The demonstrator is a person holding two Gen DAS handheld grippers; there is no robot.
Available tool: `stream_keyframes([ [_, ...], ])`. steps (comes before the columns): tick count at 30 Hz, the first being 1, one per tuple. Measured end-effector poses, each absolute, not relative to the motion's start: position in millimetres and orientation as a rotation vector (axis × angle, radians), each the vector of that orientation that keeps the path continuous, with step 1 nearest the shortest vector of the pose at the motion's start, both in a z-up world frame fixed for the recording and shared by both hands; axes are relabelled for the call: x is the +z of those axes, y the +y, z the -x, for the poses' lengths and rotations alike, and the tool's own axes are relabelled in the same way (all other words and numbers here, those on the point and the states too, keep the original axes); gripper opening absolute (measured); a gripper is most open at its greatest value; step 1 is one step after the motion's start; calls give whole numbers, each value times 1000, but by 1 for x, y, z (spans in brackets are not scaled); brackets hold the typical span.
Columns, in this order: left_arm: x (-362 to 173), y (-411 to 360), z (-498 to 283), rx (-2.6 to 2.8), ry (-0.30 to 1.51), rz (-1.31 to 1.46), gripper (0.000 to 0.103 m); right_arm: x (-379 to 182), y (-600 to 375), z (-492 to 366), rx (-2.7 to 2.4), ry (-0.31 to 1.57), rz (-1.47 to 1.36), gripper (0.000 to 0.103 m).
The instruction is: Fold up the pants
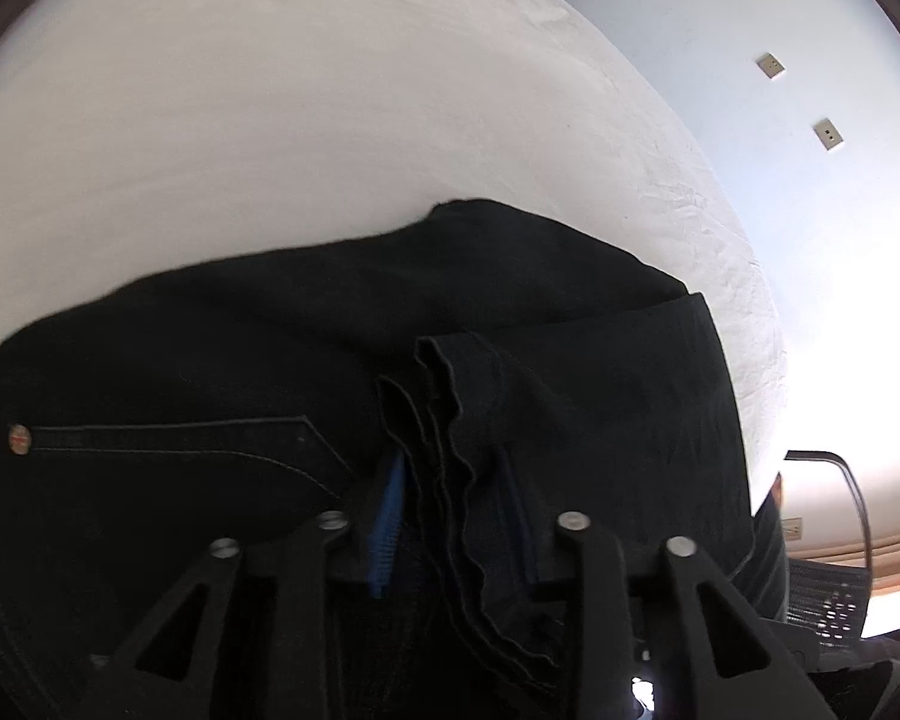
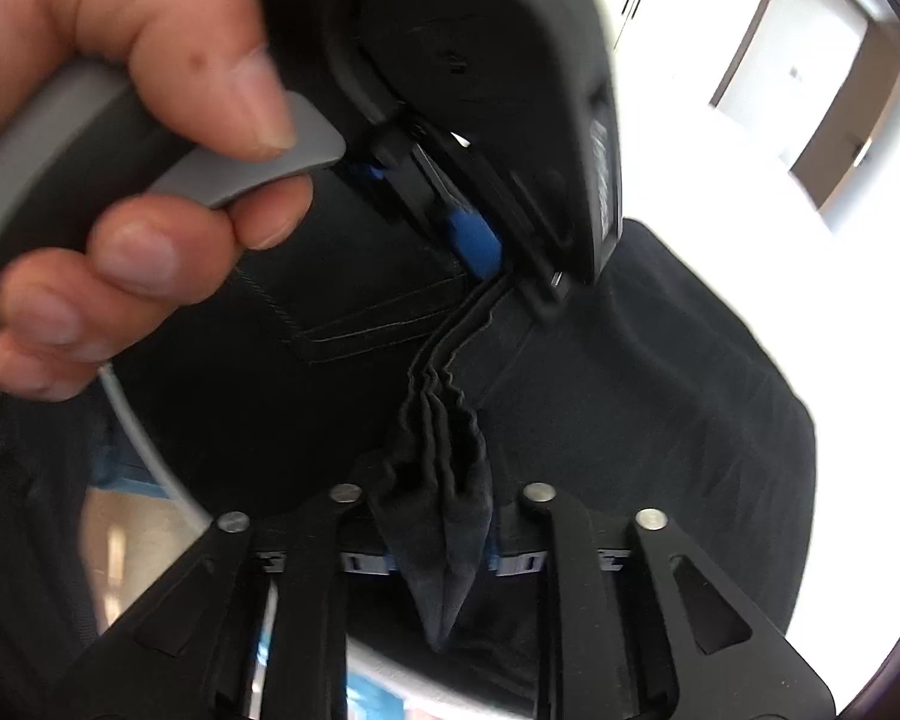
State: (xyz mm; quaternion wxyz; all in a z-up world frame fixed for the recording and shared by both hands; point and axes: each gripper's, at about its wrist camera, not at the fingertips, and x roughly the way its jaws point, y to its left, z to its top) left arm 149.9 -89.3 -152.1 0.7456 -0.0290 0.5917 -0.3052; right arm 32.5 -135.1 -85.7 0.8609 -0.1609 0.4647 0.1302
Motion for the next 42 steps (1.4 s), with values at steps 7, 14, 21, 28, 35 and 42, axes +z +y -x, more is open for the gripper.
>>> stream_keyframes([
  [7,-117,-82,-139,-524,1144,32,64,-50,-176,-8,409,960,70,73],
  [14,-110,-121,-86,-516,1050,-107,64,-41,-330,-11,346,993,-442,49],
  [21,-153,-149,-58,-499,1094,-265,49,-59,-434,-51,309,952,-708,12],
  [28,-157,-155,-55,-474,1098,-313,49,-104,-455,-155,392,1017,-821,12],
  [35,-160,-161,-58,-475,1102,-318,49,-182,-465,-189,442,1121,-952,9],
  [42,-162,-161,-61,-476,1101,-313,49,-173,-443,-94,501,1146,-922,8],
])
